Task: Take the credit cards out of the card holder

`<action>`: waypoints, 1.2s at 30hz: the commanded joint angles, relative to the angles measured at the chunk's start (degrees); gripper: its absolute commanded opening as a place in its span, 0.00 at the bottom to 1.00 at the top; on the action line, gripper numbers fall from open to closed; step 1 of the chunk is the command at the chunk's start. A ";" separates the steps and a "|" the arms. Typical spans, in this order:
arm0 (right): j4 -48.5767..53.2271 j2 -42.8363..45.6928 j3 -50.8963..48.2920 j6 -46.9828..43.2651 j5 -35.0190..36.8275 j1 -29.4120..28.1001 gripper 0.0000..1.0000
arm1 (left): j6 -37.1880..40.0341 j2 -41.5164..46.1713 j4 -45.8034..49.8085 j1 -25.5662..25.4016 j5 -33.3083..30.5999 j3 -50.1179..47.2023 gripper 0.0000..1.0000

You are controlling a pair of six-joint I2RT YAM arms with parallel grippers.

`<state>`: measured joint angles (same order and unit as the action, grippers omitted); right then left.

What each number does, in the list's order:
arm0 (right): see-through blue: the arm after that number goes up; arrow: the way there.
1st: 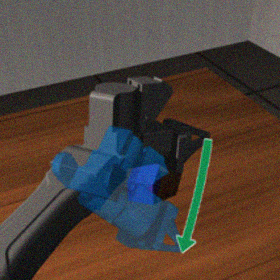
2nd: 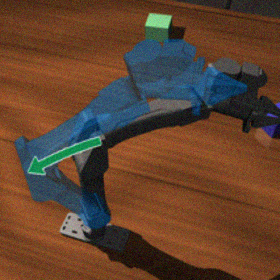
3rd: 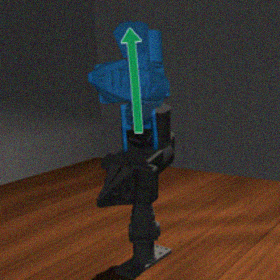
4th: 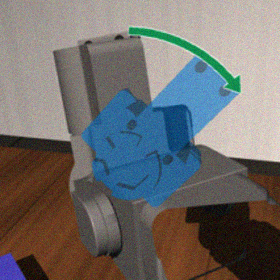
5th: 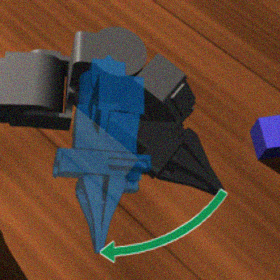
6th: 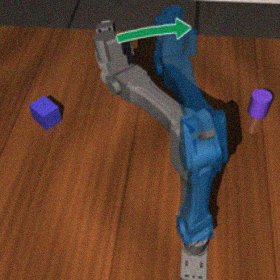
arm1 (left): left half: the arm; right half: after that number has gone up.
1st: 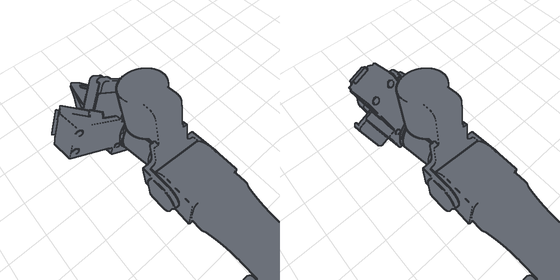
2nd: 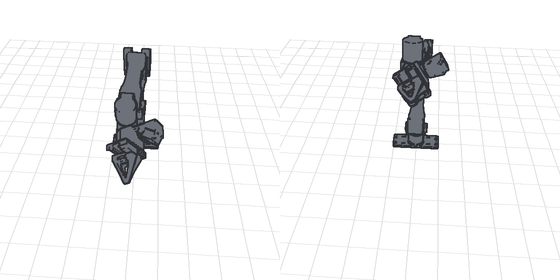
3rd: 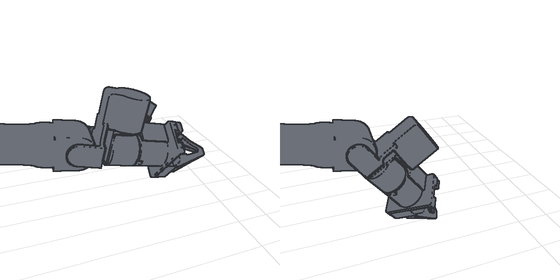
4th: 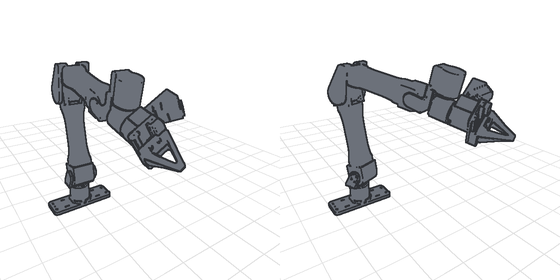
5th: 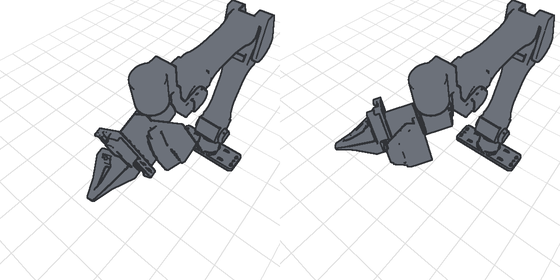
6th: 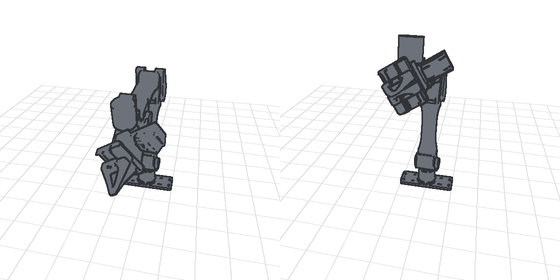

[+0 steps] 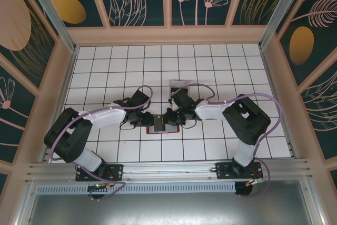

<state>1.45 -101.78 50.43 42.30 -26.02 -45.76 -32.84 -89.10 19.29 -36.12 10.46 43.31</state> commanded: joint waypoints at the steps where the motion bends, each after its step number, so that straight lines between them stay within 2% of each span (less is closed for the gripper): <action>1: 2.58 2.07 -1.50 -1.21 1.59 0.80 0.11 | 1.59 -2.75 3.56 0.14 -2.01 -0.54 0.36; 14: 7.70 7.36 -1.23 -3.21 3.59 2.50 0.09 | 1.99 -2.75 4.09 0.09 -2.28 -0.02 0.36; 28: 14.04 11.41 3.67 -6.23 6.00 2.98 0.03 | 1.94 -2.22 4.16 0.17 -2.44 -0.26 0.36; 33: 17.29 11.87 6.52 -9.79 8.66 3.38 0.03 | 1.99 -1.92 4.18 0.07 -2.59 -0.43 0.36; 36: 21.06 11.63 9.54 -15.03 11.45 3.37 0.03 | 2.08 -1.66 4.31 0.17 -2.98 -0.51 0.36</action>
<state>17.80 -91.83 56.60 33.10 -18.41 -42.72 -31.73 -89.62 19.53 -36.12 10.31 43.94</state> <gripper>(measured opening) 0.054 0.363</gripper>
